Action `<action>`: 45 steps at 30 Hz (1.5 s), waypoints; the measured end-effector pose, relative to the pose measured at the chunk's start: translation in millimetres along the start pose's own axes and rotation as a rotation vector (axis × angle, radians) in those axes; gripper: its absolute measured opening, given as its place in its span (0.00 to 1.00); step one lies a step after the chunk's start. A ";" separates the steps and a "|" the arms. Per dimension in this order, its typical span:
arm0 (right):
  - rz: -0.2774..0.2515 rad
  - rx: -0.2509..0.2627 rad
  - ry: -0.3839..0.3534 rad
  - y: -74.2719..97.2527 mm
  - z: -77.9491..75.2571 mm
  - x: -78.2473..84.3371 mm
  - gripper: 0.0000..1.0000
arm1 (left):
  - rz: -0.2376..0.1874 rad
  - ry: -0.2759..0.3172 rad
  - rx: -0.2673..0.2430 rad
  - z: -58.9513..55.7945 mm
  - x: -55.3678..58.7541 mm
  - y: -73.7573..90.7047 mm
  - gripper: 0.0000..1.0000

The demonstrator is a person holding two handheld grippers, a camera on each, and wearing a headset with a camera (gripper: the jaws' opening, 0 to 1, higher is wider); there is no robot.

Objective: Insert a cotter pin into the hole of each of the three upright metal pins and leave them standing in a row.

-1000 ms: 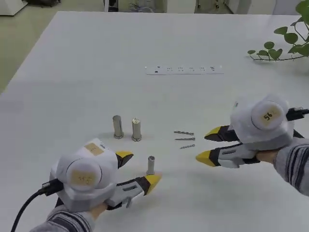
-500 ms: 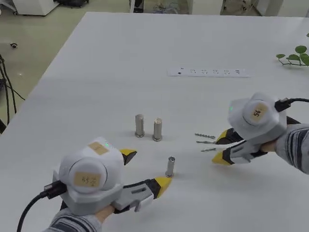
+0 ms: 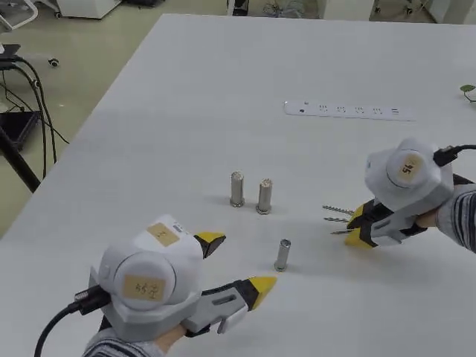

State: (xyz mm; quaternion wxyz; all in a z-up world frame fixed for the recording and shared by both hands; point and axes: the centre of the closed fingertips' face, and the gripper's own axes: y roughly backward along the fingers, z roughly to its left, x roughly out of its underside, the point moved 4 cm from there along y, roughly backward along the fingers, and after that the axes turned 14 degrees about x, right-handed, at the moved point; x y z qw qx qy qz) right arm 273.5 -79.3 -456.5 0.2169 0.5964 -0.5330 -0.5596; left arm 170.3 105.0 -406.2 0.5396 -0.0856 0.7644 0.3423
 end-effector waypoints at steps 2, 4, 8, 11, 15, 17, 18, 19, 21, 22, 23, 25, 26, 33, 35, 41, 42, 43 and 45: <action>0.007 -0.014 0.002 0.5 0.3 -0.3 0.07 | 0.000 0.004 0.000 -0.2 0.5 0.3 0.49; 0.011 -0.028 0.002 0.4 1.1 -0.7 0.05 | 0.003 0.005 0.002 -0.7 1.1 0.5 0.49; 0.019 -0.030 0.013 -0.3 -0.5 -0.5 0.02 | 0.008 0.006 0.000 -1.3 2.4 1.4 0.49; 0.023 -0.018 0.027 -1.3 -3.3 -0.1 0.00 | 0.007 0.008 0.001 -1.7 2.1 1.8 0.48; 0.027 -0.013 0.038 -1.4 -2.8 -0.1 0.00 | 0.008 0.008 0.001 -1.9 2.2 2.6 0.47; 0.017 -0.012 0.046 -1.1 -2.4 0.7 0.00 | 0.008 0.008 0.002 -2.1 2.2 3.0 0.46; 0.002 -0.016 0.026 -1.3 -1.8 0.1 0.00 | 0.008 0.009 0.002 -2.2 2.2 3.1 0.46; -0.028 -0.034 -0.046 -1.3 1.6 -1.9 0.00 | 0.009 0.012 0.003 -2.7 2.1 3.6 0.46; -0.051 -0.010 -0.050 1.4 -0.1 -1.7 0.00 | 0.008 0.010 0.005 -3.2 1.0 4.3 0.45; -0.065 0.003 -0.045 2.9 -0.5 -2.8 0.00 | 0.008 0.007 0.005 -3.3 0.5 4.6 0.44; -0.079 0.017 -0.041 4.6 -1.1 -4.4 0.00 | 0.010 0.003 0.006 -3.5 0.2 5.1 0.44; -0.105 0.031 -0.011 9.8 0.7 -8.1 0.00 | 0.013 -0.002 0.007 -4.2 -0.1 5.5 0.44; -0.115 0.048 0.013 12.7 0.5 -9.9 0.00 | 0.014 -0.004 0.009 -4.6 -0.2 5.5 0.43; -0.158 0.110 0.107 29.6 5.3 -21.1 0.00 | 0.024 -0.015 0.030 -10.2 -3.4 2.1 0.39; -0.173 0.115 0.126 33.9 8.9 -24.8 0.00 | 0.027 -0.016 0.036 -11.4 -4.9 0.6 0.38; -0.214 0.116 0.195 45.1 23.7 -34.8 0.00 | 0.037 -0.012 0.047 -14.8 -7.6 -3.2 0.34; -0.218 0.116 0.200 46.5 25.6 -35.9 0.00 | 0.032 -0.008 0.051 -15.8 -8.3 -3.6 0.34; -0.223 0.113 0.207 48.0 28.0 -37.5 0.00 | 0.028 -0.004 0.055 -16.9 -9.1 -3.8 0.33; -0.236 0.117 0.226 52.1 34.1 -41.6 0.00 | 0.026 0.000 0.061 -19.0 -9.9 -4.8 0.32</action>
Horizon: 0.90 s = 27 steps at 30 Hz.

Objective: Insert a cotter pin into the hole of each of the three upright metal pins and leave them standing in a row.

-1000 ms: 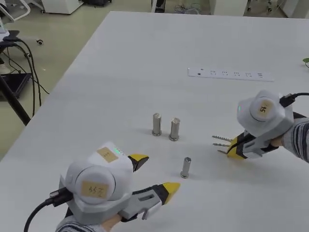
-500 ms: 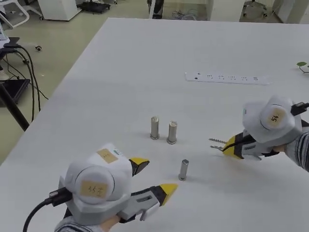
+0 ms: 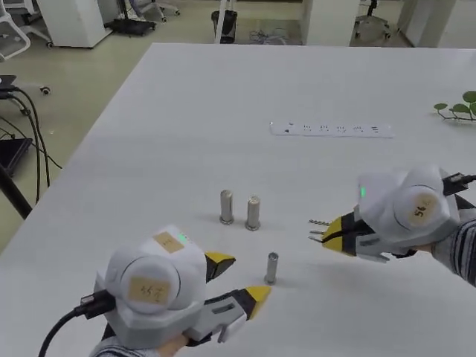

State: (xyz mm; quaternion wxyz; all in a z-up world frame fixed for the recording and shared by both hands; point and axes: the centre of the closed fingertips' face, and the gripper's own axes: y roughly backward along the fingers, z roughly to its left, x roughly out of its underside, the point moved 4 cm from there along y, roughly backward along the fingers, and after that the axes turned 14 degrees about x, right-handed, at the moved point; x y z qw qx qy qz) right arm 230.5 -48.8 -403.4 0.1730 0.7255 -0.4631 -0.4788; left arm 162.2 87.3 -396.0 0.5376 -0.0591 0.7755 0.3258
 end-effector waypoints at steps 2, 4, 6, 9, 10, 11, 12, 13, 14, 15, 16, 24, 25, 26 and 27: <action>-0.016 0.005 0.015 2.3 2.9 -5.4 0.00 | 0.003 0.002 0.007 -2.1 -0.3 -1.2 0.31; -0.029 0.007 0.029 4.6 6.2 -10.8 0.00 | 0.002 0.010 0.014 -4.0 -0.7 -1.9 0.30; -0.044 0.005 0.050 6.6 9.4 -16.1 0.00 | -0.004 0.019 0.022 -5.6 -1.1 -2.5 0.29; -0.068 -0.001 0.080 9.8 17.4 -25.9 0.00 | -0.039 0.062 0.039 -9.2 -4.7 -3.3 0.27; -0.072 0.001 0.093 10.1 19.1 -27.8 0.00 | -0.047 0.068 0.041 -9.5 -5.2 -3.4 0.26; -0.076 0.001 0.104 11.1 22.1 -30.3 0.00 | -0.053 0.078 0.045 -10.4 -5.7 -3.3 0.26; -0.081 -0.002 0.111 11.6 24.1 -32.3 0.00 | -0.059 0.085 0.050 -11.1 -6.3 -3.2 0.25; -0.091 -0.001 0.116 12.3 26.6 -35.3 0.00 | -0.072 0.101 0.055 -12.1 -7.3 -3.1 0.24; -0.096 -0.002 0.120 12.9 28.1 -37.3 0.00 | -0.079 0.111 0.059 -12.6 -7.8 -3.0 0.24; -0.101 -0.006 0.124 13.5 30.1 -39.3 0.00 | -0.086 0.121 0.064 -13.0 -8.2 -2.9 0.23; -0.111 -0.010 0.128 14.5 33.0 -42.8 0.00 | -0.097 0.137 0.069 -14.5 -9.2 -2.6 0.23; -0.155 -0.049 0.161 18.6 53.3 -55.1 0.00 | -0.146 0.229 0.097 -19.1 -7.5 -2.9 0.19; -0.159 -0.054 0.159 18.9 55.0 -56.2 0.00 | -0.148 0.237 0.101 -19.5 -6.8 -3.1 0.19; -0.165 -0.057 0.156 19.6 57.2 -57.8 0.00 | -0.154 0.251 0.104 -20.1 -5.9 -3.4 0.17; -0.167 -0.059 0.156 20.1 58.7 -58.6 0.00 | -0.156 0.261 0.108 -20.8 -5.2 -3.6 0.16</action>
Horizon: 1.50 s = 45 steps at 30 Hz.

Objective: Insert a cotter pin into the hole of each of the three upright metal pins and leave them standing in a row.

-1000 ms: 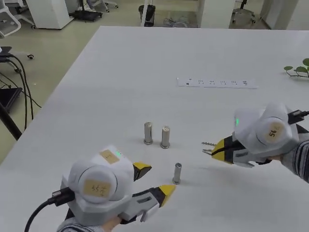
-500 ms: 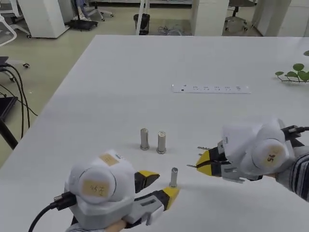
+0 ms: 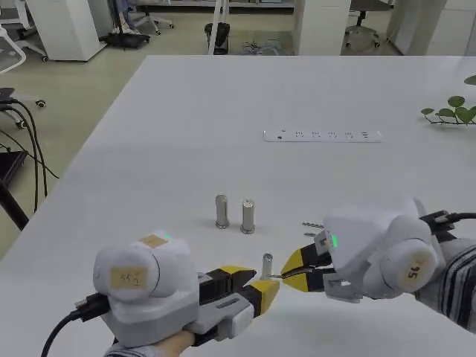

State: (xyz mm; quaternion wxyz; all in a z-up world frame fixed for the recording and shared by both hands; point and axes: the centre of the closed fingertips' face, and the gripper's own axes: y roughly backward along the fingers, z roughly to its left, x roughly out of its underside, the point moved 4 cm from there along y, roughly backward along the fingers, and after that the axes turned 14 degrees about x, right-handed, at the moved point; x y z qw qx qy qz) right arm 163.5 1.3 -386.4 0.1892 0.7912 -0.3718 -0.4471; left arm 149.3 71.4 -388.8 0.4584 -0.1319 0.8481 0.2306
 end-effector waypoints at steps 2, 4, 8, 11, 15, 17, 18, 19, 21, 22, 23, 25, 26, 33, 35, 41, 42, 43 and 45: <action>-0.010 -0.003 -0.004 0.6 2.4 -2.3 0.00 | -0.005 0.022 0.012 -1.6 1.6 -0.4 0.15; -0.020 -0.008 -0.010 1.6 4.8 -4.8 0.00 | -0.010 0.049 0.025 -3.5 3.8 -0.7 0.11; -0.031 -0.010 -0.017 2.9 7.7 -7.2 0.00 | -0.029 0.092 0.040 -6.1 6.4 -1.2 0.08; -0.038 -0.013 -0.026 3.7 9.0 -9.1 0.00 | -0.043 0.116 0.054 -8.3 7.0 -1.5 0.04; -0.044 -0.013 -0.028 4.3 10.2 -11.7 0.00 | -0.053 0.136 0.059 -8.7 7.7 -0.9 0.00; -0.047 -0.014 -0.030 4.4 10.8 -12.6 0.00 | -0.056 0.144 0.062 -9.1 7.9 -0.4 0.00; -0.048 -0.013 -0.030 4.3 10.8 -12.8 0.00 | -0.058 0.145 0.063 -9.1 8.0 -0.3 0.00; -0.049 -0.013 -0.033 4.3 11.0 -13.0 0.00 | -0.059 0.147 0.063 -8.9 8.4 -0.1 0.00; -0.049 -0.015 -0.036 4.2 11.7 -13.1 0.00 | -0.058 0.153 0.065 -9.3 8.9 0.1 0.00; -0.049 -0.016 -0.036 4.2 12.1 -13.0 0.00 | -0.054 0.151 0.069 -9.6 9.5 0.2 0.00; -0.049 -0.016 -0.037 4.2 12.4 -13.0 0.00 | -0.052 0.149 0.072 -9.8 9.7 0.3 0.00; -0.043 -0.016 -0.054 4.5 13.1 -12.2 0.00 | -0.044 0.132 0.083 -10.7 9.9 0.4 0.00; -0.043 -0.021 -0.069 4.4 13.6 -12.1 0.00 | -0.035 0.112 0.088 -10.8 10.3 0.5 0.00; -0.024 -0.033 -0.097 4.8 13.2 -4.8 0.00 | -0.014 0.018 0.136 -17.5 10.1 1.4 0.00; -0.023 -0.046 -0.115 5.7 14.1 -3.8 0.00 | -0.004 -0.010 0.147 -20.2 10.3 1.6 0.00; -0.027 -0.074 -0.114 8.9 18.8 -4.4 0.00 | 0.054 -0.076 0.168 -23.5 15.0 2.2 0.00; -0.025 -0.077 -0.111 9.0 19.5 -4.3 0.00 | 0.056 -0.079 0.170 -24.0 15.1 2.1 0.00; -0.025 -0.079 -0.108 9.2 19.9 -4.4 0.00 | 0.062 -0.088 0.171 -24.3 15.6 2.1 0.00; -0.025 -0.087 -0.092 9.7 21.6 -4.2 0.00 | 0.072 -0.100 0.171 -25.2 16.5 2.0 0.00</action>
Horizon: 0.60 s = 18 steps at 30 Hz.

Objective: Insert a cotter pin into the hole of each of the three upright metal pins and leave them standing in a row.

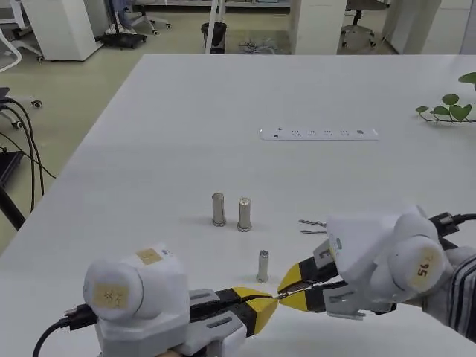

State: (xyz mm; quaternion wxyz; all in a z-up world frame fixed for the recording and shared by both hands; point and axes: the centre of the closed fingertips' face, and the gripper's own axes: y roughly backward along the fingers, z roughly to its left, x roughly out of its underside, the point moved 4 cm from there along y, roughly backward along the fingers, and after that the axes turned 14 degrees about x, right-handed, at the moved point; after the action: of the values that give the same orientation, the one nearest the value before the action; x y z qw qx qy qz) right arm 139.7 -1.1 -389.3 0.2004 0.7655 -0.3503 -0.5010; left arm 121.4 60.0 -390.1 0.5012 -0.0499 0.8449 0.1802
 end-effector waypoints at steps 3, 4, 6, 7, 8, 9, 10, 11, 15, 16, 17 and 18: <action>0.003 -0.007 0.016 0.6 1.6 0.4 0.00 | 0.015 -0.017 -0.002 -1.5 0.9 -1.0 0.00; 0.004 -0.008 0.016 1.0 1.8 0.4 0.00 | 0.019 -0.026 -0.004 -1.9 0.8 -1.3 0.00; 0.005 -0.011 0.019 1.8 2.3 0.5 0.00 | 0.025 -0.033 -0.006 -2.0 0.8 -1.6 0.00; 0.005 -0.011 0.024 2.0 2.2 0.6 0.00 | 0.024 -0.034 -0.011 -1.8 0.7 -1.6 0.00; 0.003 -0.010 0.032 2.4 2.4 0.6 0.00 | 0.024 -0.039 -0.017 -1.3 0.4 -1.6 0.00; 0.003 -0.011 0.036 2.8 2.7 0.6 0.00 | 0.029 -0.045 -0.019 -1.0 0.6 -1.8 0.00; 0.002 -0.010 0.039 3.1 2.9 0.7 0.00 | 0.031 -0.040 -0.020 -0.6 0.8 -1.8 0.00; 0.002 -0.010 0.042 3.4 3.3 1.0 0.00 | 0.030 -0.044 -0.028 0.5 0.3 -1.6 0.01; 0.009 0.004 0.045 4.3 2.6 3.2 0.00 | 0.032 -0.064 -0.059 4.9 -1.3 -0.7 0.06; 0.009 0.009 0.045 4.5 2.0 4.0 0.00 | 0.032 -0.069 -0.063 5.5 -1.6 -0.7 0.07; 0.010 0.012 0.042 4.5 1.6 4.6 0.00 | 0.033 -0.068 -0.069 6.2 -1.7 -0.5 0.07; 0.011 0.015 0.040 4.5 1.3 5.5 0.00 | 0.029 -0.070 -0.075 7.1 -2.3 -0.3 0.08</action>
State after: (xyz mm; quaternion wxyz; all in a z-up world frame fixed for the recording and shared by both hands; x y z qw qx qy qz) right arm 138.5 -8.1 -390.3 0.2046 0.7749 -0.3543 -0.4818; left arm 128.5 62.0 -391.3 0.5257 -0.0502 0.8200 0.2206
